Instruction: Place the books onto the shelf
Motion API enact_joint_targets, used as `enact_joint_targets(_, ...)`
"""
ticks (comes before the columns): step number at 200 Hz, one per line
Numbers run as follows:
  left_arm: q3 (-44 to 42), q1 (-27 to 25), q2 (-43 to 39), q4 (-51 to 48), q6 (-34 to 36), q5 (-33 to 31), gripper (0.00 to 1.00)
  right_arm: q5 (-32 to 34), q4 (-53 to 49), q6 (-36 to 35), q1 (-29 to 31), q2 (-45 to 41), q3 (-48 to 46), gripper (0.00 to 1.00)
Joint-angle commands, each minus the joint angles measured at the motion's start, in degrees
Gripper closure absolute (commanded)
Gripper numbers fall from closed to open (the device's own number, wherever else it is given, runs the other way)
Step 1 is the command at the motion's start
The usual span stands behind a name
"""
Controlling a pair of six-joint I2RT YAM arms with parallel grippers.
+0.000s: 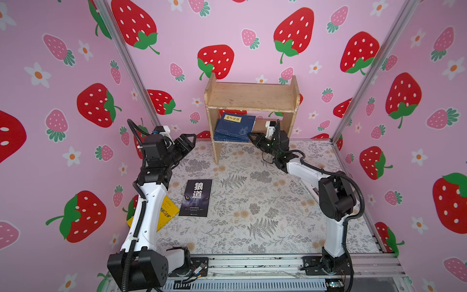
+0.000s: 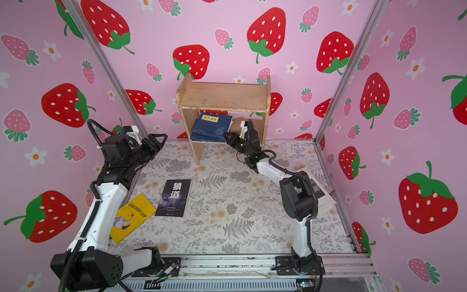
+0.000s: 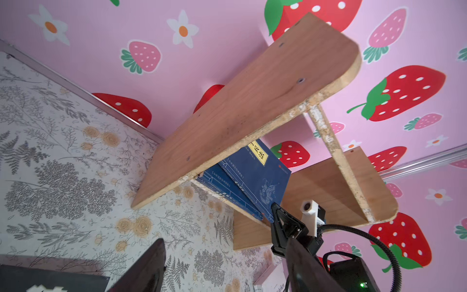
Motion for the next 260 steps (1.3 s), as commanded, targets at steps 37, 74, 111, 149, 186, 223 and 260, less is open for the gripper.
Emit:
enact_joint_targets(37, -3.5, 1.1, -3.0, -2.6, 2.1, -1.7, 0.24, -6.9, -0.9, -5.3, -1.1, 0.6, 4.5, 1.00)
enact_joint_targets(74, -3.7, 1.3, -2.9, -2.8, 1.8, -1.8, 0.24, -8.1, -3.1, -6.6, -1.6, 1.1, 5.8, 1.00)
enact_joint_targets(111, -4.0, 1.3, -2.9, -2.6, 1.5, -1.9, 0.24, -9.3, -4.9, -7.4, -2.1, 2.4, 7.9, 1.00)
enact_joint_targets(149, -4.4, 1.4, -3.3, -3.5, 2.4, -1.9, 0.24, -9.7, -5.6, -7.3, -2.1, 3.9, 9.7, 1.00)
enact_joint_targets(186, -4.8, 1.6, -4.0, -4.5, 3.2, -2.4, 0.24, -10.1, -5.8, -6.9, -1.9, 3.9, 9.8, 1.00)
enact_joint_targets(223, -5.0, 1.6, -4.0, -4.2, 3.2, -1.6, 0.23, -10.4, -6.4, -7.3, -1.7, 3.7, 9.7, 1.00)
enact_joint_targets(260, -6.1, 1.6, -4.2, -4.3, 3.3, -1.3, 0.23, -10.3, -7.7, -7.8, -1.5, 4.0, 10.3, 0.98)
